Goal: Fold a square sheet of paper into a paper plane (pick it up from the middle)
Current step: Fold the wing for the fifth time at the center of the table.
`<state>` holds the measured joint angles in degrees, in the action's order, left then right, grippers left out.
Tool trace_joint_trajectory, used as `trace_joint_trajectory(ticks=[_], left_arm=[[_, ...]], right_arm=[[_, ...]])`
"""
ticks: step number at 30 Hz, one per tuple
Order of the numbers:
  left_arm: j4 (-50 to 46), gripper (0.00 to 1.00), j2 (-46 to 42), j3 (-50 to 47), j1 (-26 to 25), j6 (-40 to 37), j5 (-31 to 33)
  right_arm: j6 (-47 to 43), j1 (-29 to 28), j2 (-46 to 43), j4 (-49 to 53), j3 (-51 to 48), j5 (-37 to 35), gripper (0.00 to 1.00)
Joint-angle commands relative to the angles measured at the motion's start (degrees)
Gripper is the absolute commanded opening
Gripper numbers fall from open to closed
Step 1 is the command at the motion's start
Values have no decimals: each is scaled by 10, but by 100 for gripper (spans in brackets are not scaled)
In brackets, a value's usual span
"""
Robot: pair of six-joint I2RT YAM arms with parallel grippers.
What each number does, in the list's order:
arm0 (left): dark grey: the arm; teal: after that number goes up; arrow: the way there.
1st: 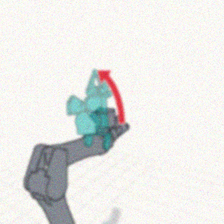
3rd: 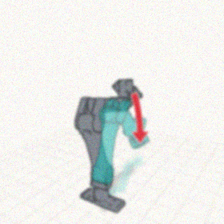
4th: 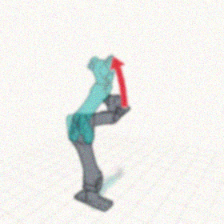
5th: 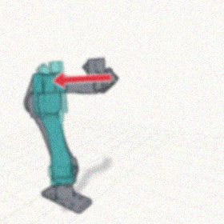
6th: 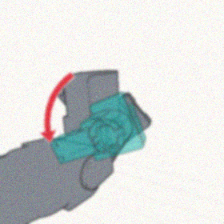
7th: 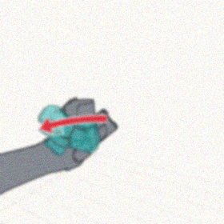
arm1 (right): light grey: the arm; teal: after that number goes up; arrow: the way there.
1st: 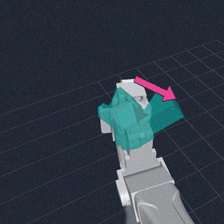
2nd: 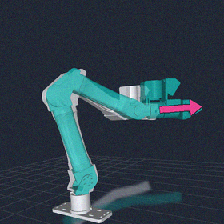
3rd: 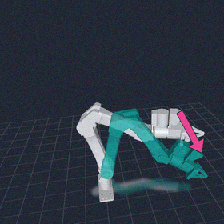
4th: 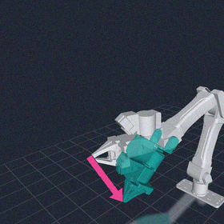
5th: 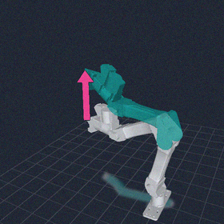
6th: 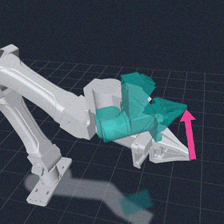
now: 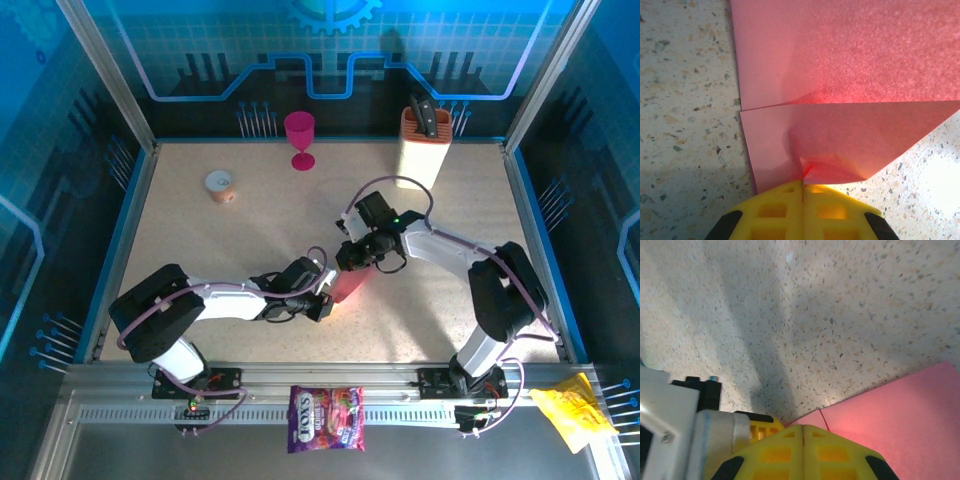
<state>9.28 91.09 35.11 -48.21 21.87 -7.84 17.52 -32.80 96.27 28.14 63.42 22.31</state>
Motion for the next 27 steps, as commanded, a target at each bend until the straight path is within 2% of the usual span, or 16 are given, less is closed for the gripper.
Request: trace_joint_trajectory(ticks=[1, 13, 20, 27], left_arm=[[-17, 0, -4, 7, 1, -15, -12], [-25, 0, -23, 7, 0, -23, -15], [-21, 15, -27, 8, 0, -17, -25], [-14, 17, -28, 7, 0, -12, -31]], right_arm=[[-16, -14, 22, 30, 4, 29, 0], [-4, -17, 83, 6, -16, 27, 0], [4, -17, 99, -5, -25, 18, 0], [8, -18, 103, -8, -30, 13, 0]])
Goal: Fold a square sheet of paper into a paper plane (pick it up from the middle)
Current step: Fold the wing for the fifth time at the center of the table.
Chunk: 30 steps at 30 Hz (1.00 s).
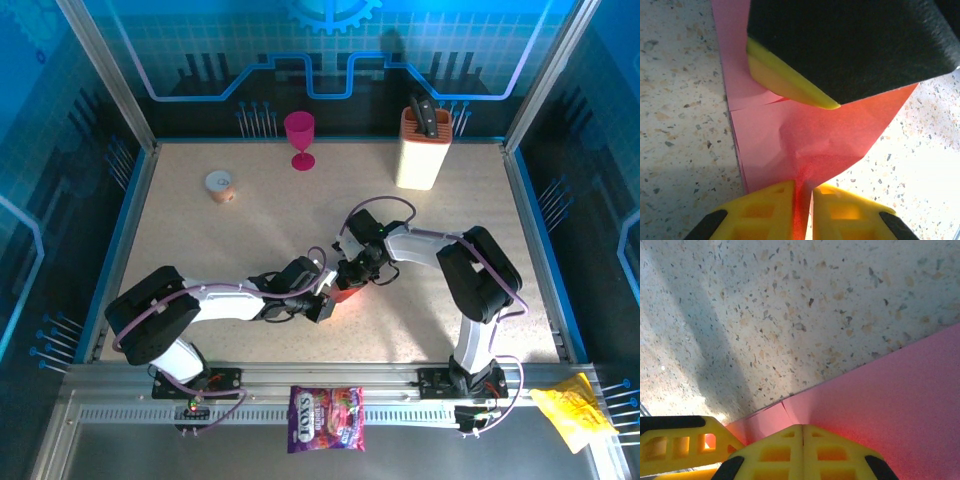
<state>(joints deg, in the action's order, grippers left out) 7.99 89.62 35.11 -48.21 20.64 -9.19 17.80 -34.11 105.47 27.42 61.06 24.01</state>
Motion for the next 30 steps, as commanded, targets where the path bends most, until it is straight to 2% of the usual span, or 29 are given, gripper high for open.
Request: trace_joint_trajectory(ticks=[1, 7, 12, 15, 30], left_arm=[[-1, 17, -14, 6, 0, 1, -19], [7, 12, -16, 4, -1, 8, -22], [17, 19, -13, 4, -5, 17, -22], [21, 19, -7, 8, -8, 20, -23], [37, 0, 1, 0, -14, 33, -21]], right_arm=[[5, -4, 12, -1, -6, -5, 0], [7, -4, 14, -2, -9, -7, 0], [9, -4, 17, -7, -13, -7, 0], [10, -4, 17, -7, -15, -8, 0], [14, -3, 19, -13, -23, -12, 0]])
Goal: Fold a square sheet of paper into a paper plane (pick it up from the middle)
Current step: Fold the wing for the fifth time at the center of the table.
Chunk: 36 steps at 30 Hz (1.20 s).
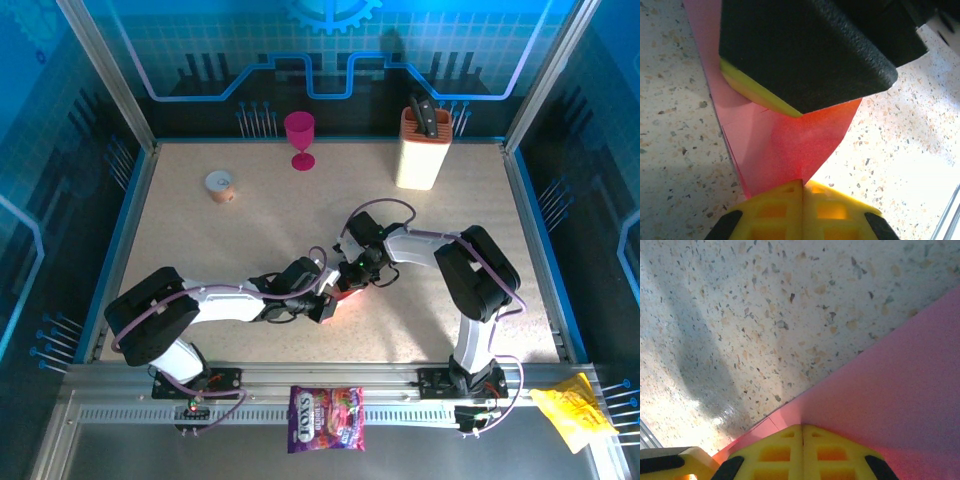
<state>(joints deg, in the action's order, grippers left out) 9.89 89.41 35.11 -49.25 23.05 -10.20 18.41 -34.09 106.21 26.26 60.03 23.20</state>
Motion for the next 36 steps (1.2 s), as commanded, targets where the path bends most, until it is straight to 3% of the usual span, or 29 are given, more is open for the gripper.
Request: trace_joint_trajectory(ticks=[1, 8, 13, 16, 22, 30, 33, 36], left_arm=[[21, 0, 6, -1, -3, 9, -11], [29, 0, 23, -7, -4, 13, -16], [33, 0, 31, -8, -3, 17, -17], [38, 0, 30, -11, -3, 20, -13], [48, 0, 18, -22, -3, 29, -6], [60, 0, 22, -34, -3, 35, -5], [58, 0, 22, -33, -3, 33, -5], [53, 0, 21, -30, -3, 31, -5]], right_arm=[[10, -3, 10, -2, -12, -4, 0], [26, 9, -46, 8, 8, 10, 0], [35, 24, -131, 31, 10, -10, 25], [42, 29, -186, 36, -21, -33, 30], [82, 28, -298, -10, -150, -59, 27], [131, -4, -384, -126, -295, -54, 15], [126, -21, -393, -139, -306, -59, 28], [130, -23, -391, -85, -272, -97, 41]])
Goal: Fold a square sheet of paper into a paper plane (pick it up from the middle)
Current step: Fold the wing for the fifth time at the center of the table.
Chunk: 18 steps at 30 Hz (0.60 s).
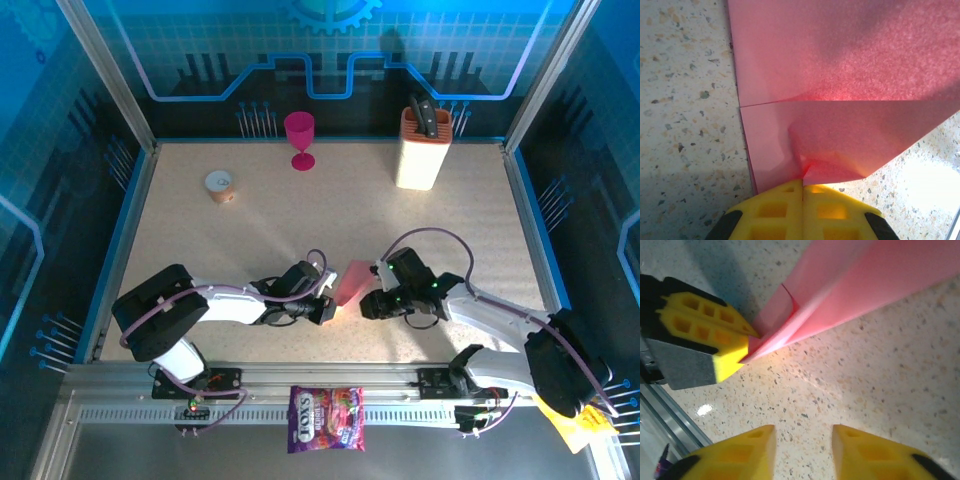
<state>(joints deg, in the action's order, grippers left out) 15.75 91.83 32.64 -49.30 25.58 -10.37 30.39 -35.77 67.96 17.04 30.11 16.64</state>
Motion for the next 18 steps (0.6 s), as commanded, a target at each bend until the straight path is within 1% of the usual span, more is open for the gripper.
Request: trace_joint_trajectory(ticks=[1, 3, 4, 7, 11, 14, 16, 18], left_arm=[[-8, 0, -4, -4, -2, 5, -3], [-9, 0, -6, -2, -2, 4, -3], [-11, 0, -7, -1, -2, 3, -3], [-13, 0, -6, 3, -2, 2, -2], [-12, 0, -1, 7, -3, 4, -7], [-12, 0, 3, 9, -3, 4, -8], [-11, 0, 3, 10, -2, 4, -10], [-11, 0, 7, 11, -2, 5, -12]], right_arm=[[15, -6, -6, 35, 46, -47, 45], [34, -13, -4, 71, 75, -65, 55], [54, -16, -1, 87, 86, -79, 57], [102, -27, 13, 107, 108, -88, 62], [131, -67, 20, 107, 132, -118, 63], [133, -86, 23, 91, 129, -120, 56], [130, -89, 18, 66, 107, -113, 46], [121, -89, 4, 32, 75, -103, 34]])
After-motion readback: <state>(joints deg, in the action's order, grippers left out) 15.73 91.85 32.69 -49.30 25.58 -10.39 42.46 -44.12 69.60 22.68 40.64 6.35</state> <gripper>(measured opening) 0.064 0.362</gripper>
